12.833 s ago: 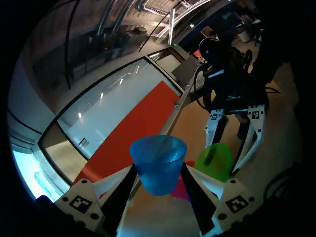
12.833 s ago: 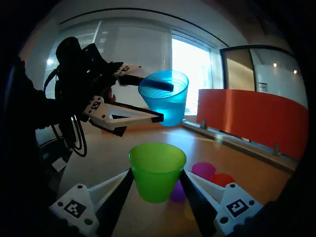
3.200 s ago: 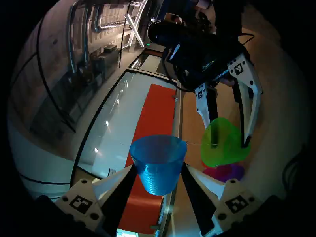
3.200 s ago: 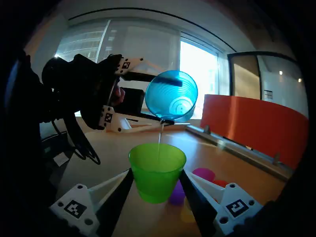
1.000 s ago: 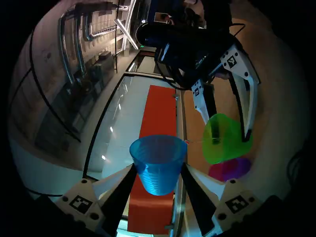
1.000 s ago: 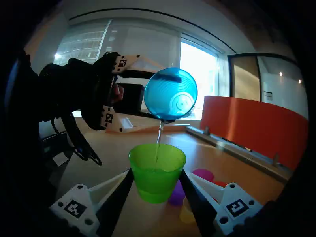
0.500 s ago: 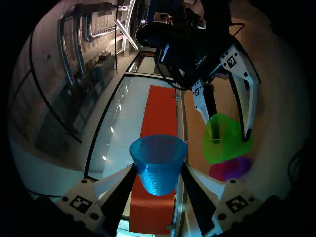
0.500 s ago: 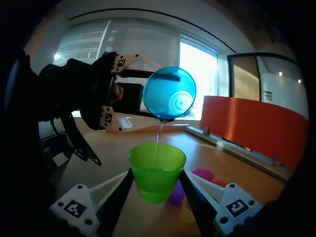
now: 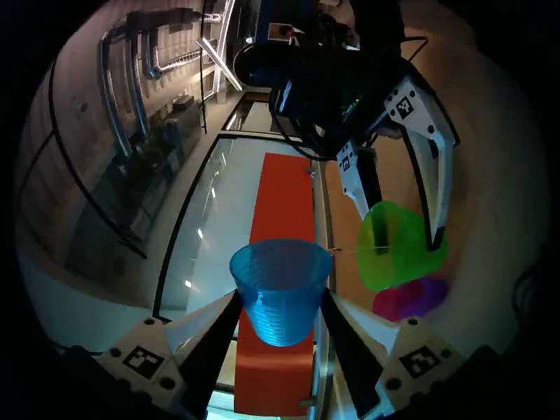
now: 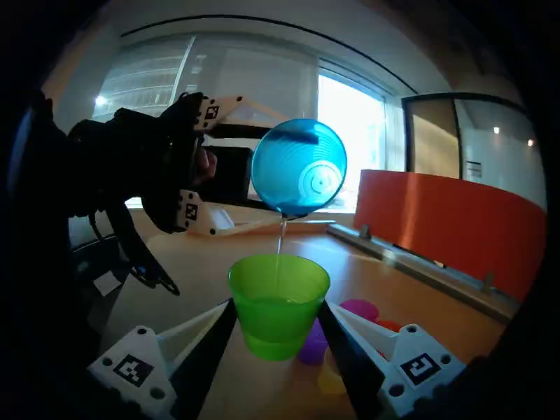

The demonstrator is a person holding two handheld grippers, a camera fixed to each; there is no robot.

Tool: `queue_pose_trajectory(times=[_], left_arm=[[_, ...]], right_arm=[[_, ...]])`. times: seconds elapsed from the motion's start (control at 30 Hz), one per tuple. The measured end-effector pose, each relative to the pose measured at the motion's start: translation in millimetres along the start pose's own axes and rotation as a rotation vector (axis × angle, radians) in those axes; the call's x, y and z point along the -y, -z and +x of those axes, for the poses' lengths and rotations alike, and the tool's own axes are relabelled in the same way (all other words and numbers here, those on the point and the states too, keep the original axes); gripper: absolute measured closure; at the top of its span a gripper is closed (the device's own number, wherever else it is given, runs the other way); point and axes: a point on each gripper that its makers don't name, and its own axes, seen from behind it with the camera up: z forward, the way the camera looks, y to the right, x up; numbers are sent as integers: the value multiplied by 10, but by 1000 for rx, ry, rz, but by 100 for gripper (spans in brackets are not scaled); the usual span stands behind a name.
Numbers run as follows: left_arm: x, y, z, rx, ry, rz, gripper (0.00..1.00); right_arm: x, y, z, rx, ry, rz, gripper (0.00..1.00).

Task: Pour water

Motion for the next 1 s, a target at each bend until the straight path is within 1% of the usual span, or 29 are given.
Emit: queue_pose_trajectory(times=[0.27,0.47,0.8,1.0], left_arm=[[-28,-6,9,3,-31,-3,21],[-38,0,29,1,-36,-1,22],[2,2,34,-1,-48,7,21],[23,-19,28,-1,-65,9,21]], right_arm=[[-2,2,3,2,3,0,15],[-2,7,5,2,4,-1,15],[0,6,11,2,8,0,15],[-8,16,10,2,9,-1,15]])
